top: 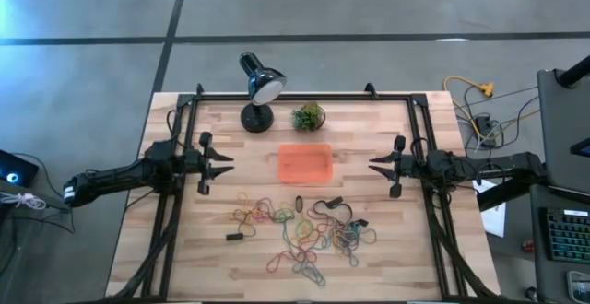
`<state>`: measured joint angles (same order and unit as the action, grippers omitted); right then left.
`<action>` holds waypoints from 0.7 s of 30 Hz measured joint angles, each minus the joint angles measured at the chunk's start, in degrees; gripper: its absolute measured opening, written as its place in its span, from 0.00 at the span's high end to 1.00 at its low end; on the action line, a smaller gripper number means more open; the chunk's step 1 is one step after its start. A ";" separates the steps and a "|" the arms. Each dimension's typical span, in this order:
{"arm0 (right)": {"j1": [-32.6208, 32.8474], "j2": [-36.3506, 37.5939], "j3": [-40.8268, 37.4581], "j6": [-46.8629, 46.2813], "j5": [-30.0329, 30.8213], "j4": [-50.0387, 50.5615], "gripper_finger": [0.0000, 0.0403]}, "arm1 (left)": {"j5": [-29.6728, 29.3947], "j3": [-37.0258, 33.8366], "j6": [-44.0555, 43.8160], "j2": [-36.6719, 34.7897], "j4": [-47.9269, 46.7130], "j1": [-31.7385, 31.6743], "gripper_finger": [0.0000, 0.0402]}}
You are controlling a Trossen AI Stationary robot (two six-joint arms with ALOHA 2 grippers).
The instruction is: Pick and place rubber bands into bin
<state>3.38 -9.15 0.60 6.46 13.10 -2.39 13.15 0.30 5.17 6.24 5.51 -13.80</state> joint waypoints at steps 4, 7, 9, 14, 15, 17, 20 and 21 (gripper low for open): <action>-0.01 0.00 0.00 0.00 0.00 0.02 0.82 | 0.00 0.00 0.00 0.00 0.00 0.01 0.78; -0.02 0.00 -0.01 0.31 0.02 0.00 0.82 | 0.00 0.00 0.00 0.00 0.00 0.00 0.78; 0.00 0.00 -0.02 2.84 0.04 0.00 0.82 | 0.00 0.00 0.00 0.00 -0.02 0.02 0.78; -0.01 0.00 -0.01 6.40 0.07 0.00 0.82 | 0.00 0.00 0.00 0.00 0.00 0.02 0.78; 0.00 0.00 0.00 6.39 0.06 0.00 0.82 | 0.00 0.00 0.00 0.00 0.00 0.00 0.78; -0.02 0.00 -0.01 5.77 0.06 0.00 0.82 | 0.00 0.00 0.00 0.00 0.00 0.00 0.78; -0.02 0.00 0.00 6.20 0.04 0.00 0.82 | 0.00 0.00 0.00 0.00 0.00 0.01 0.78; -0.01 0.00 -0.02 6.80 0.06 0.00 0.82 | 0.00 0.00 0.00 0.00 0.00 0.01 0.78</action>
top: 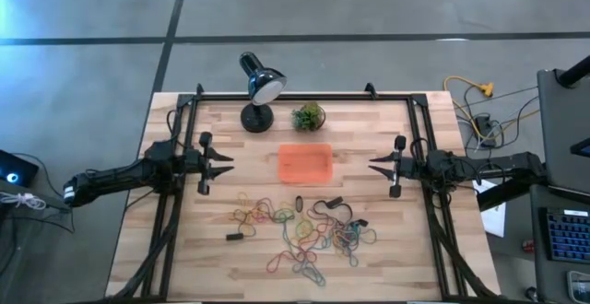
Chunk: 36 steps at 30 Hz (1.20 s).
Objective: Pick and place rubber bands into bin
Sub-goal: Put the black rubber band into the orange bin
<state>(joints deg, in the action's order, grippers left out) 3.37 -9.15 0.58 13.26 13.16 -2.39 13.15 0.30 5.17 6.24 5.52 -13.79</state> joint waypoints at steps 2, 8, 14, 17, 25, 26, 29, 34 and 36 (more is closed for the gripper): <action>0.00 0.00 0.02 0.70 -0.01 0.00 0.82 | 0.02 0.00 -1.10 0.00 0.01 0.00 0.78; 0.00 0.00 0.00 -0.99 -0.03 -0.01 0.82 | 0.02 0.00 -10.67 0.00 0.13 0.01 0.78; 0.01 0.02 0.01 -5.69 -0.08 -3.35 0.82 | 0.02 0.00 -10.88 0.00 4.53 0.01 0.78; -0.01 0.02 0.02 -12.77 -0.08 -4.66 0.82 | 0.02 0.00 -10.88 0.00 7.51 0.00 0.78; -0.01 0.02 0.02 -16.06 0.37 -5.89 0.82 | 0.04 0.00 -10.86 0.00 19.00 0.00 0.78; -0.01 0.02 0.02 -15.57 0.44 -6.17 0.82 | 0.03 0.00 -10.86 0.00 19.93 -0.02 0.78; -0.01 0.00 0.02 -13.87 0.49 -6.12 0.82 | 0.03 -0.01 -10.84 0.00 21.86 0.00 0.78; -0.01 0.00 0.02 -13.26 0.50 -6.10 0.82 | 0.54 -0.02 -10.91 0.00 22.83 -0.01 0.78; -0.01 0.00 0.02 -13.27 0.49 -6.10 0.82 | 1.98 -0.02 -10.88 0.00 22.47 0.00 0.78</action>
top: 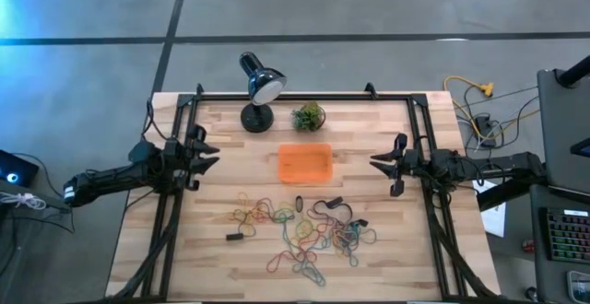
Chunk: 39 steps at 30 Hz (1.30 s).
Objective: Pick and place rubber bands into bin
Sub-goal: Put the black rubber band into the orange bin
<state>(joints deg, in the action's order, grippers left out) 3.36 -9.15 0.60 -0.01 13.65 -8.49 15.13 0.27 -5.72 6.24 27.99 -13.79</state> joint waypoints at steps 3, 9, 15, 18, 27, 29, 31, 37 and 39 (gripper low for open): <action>0.00 0.00 0.00 0.13 -0.02 0.07 0.82 | 0.51 0.00 0.04 0.10 0.00 0.01 0.78; 0.00 0.00 0.00 0.58 -0.02 0.07 0.82 | 0.49 0.00 0.16 0.11 -0.41 0.01 0.78; 0.00 0.00 0.00 -1.29 -0.07 -2.38 0.82 | 2.66 0.00 -5.32 1.32 -5.55 0.01 0.78; 0.00 -0.07 0.00 -1.21 -0.77 -6.41 0.82 | 3.54 0.02 -6.18 3.34 -9.05 0.01 0.78; 0.00 -3.28 0.00 4.93 -7.55 -16.67 0.82 | 3.19 0.02 -9.89 10.73 -8.69 0.01 0.78; 0.02 -4.41 0.00 4.70 -7.61 -16.88 0.82 | 1.75 0.02 -8.18 11.50 -7.99 0.01 0.78; 0.02 -5.44 0.00 3.99 -7.69 -17.13 0.82 | 1.27 0.02 -9.25 12.16 -6.39 0.01 0.78; 0.02 -9.02 -0.02 0.31 -9.12 -25.40 0.82 | 7.27 0.02 -11.93 14.32 0.16 0.03 0.78; 0.02 -10.43 -0.02 1.35 -10.08 -28.14 0.82 | 9.93 0.02 -11.94 15.21 3.53 0.03 0.78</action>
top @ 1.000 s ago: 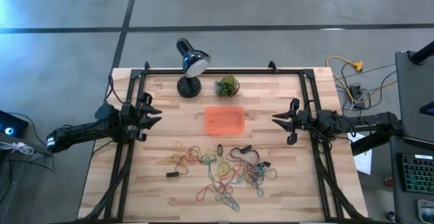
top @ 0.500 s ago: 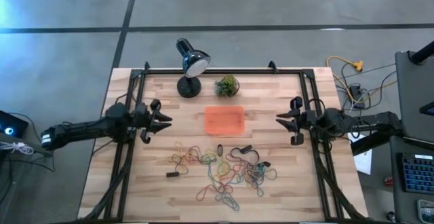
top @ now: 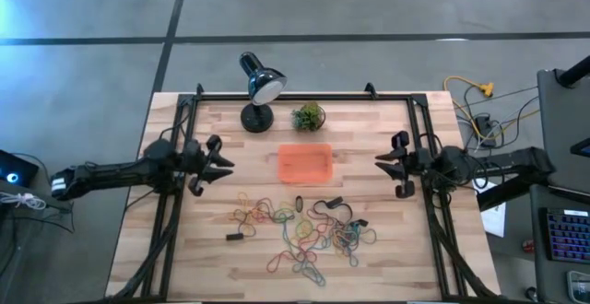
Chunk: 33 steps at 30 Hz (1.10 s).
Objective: Pick and place rubber bands into bin
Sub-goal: Put the black rubber band into the orange bin
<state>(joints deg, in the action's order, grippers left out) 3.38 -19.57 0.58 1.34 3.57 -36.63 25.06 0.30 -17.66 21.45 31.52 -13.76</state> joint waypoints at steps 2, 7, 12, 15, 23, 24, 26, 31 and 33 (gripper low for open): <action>0.00 -1.45 0.00 0.55 -0.21 -2.03 0.82 | 1.81 0.00 0.01 0.83 3.76 0.00 0.78; 0.02 -4.70 0.51 -0.59 -0.70 -5.30 0.82 | 5.54 0.30 1.69 2.57 15.34 0.00 0.78; 0.16 -8.09 5.20 -1.05 -4.35 -5.30 0.82 | 8.79 3.12 3.45 4.40 21.21 0.00 0.78; 0.52 -11.03 9.59 1.22 -6.64 -3.41 0.82 | 9.18 4.24 3.46 5.90 23.62 0.00 0.78; 2.14 -20.78 25.42 5.63 -8.61 16.41 0.82 | 5.88 4.52 2.98 12.11 33.27 0.03 0.78; 2.42 -22.04 27.34 5.70 -8.57 20.27 0.82 | 5.88 4.52 2.72 12.79 33.99 0.13 0.78; 3.23 -24.78 31.05 5.73 -8.56 27.77 0.82 | 5.92 4.69 1.61 14.17 34.35 0.57 0.78; 6.14 -31.18 37.02 3.37 -7.14 39.88 0.82 | 5.99 5.38 1.78 18.98 34.03 3.72 0.78; 7.77 -33.19 38.74 2.23 -5.43 43.35 0.82 | 6.01 5.72 2.63 21.50 34.00 5.92 0.78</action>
<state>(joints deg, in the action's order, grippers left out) 11.15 -52.76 39.31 3.57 -1.87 6.73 31.07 6.01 -15.03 42.95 65.52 -7.84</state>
